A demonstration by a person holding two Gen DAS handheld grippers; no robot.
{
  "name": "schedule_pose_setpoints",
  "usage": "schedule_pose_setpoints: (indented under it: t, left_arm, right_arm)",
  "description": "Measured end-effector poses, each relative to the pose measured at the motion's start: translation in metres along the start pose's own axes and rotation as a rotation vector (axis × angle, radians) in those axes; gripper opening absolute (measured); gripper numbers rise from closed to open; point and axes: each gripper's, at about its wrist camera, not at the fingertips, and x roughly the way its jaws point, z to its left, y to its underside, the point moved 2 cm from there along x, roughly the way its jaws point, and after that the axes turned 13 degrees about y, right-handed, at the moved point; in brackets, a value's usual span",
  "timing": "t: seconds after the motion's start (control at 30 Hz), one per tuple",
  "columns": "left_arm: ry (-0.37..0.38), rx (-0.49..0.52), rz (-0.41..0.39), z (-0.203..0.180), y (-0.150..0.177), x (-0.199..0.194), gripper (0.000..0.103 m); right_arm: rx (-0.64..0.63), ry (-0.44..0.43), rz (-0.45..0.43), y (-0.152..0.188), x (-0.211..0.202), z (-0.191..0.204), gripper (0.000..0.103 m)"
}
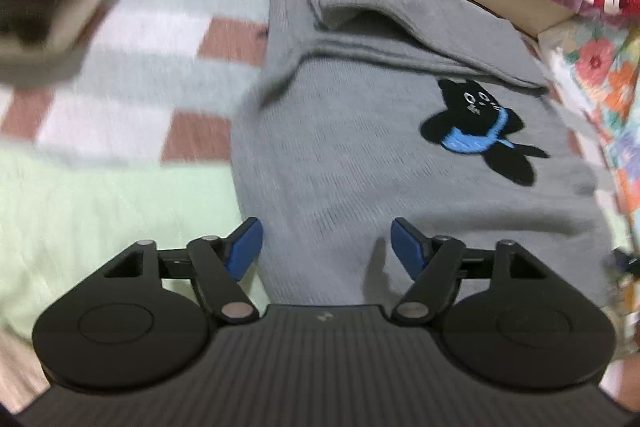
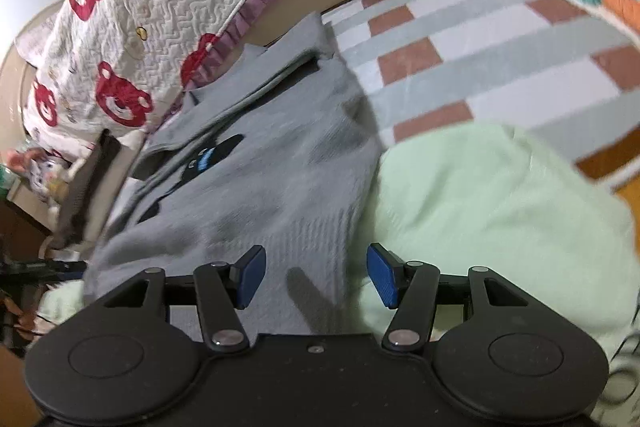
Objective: Fold clothes
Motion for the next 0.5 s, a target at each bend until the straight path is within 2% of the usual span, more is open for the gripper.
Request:
schedule_pose_setpoints:
  t: [0.17, 0.27, 0.37, 0.4, 0.5]
  left_arm:
    - [0.103, -0.149, 0.053, 0.012, 0.026, 0.003, 0.073]
    - [0.165, -0.244, 0.098, 0.021, 0.042, 0.015, 0.073]
    - [0.155, -0.268, 0.129, 0.022, 0.053, 0.024, 0.075]
    - [0.143, -0.267, 0.135, 0.021, 0.056, 0.027, 0.078]
    - [0.132, -0.262, 0.127, 0.017, 0.059, 0.032, 0.080]
  right_arm:
    - [-0.030, -0.018, 0.076, 0.014, 0.009, 0.011, 0.064]
    - [-0.008, -0.035, 0.091, 0.018, 0.014, 0.011, 0.067]
    - [0.024, -0.052, 0.104, 0.022, 0.021, 0.010, 0.067]
    - [0.026, -0.052, 0.103, 0.023, 0.022, 0.010, 0.067]
    - [0.018, -0.041, 0.092, 0.025, 0.023, 0.013, 0.069]
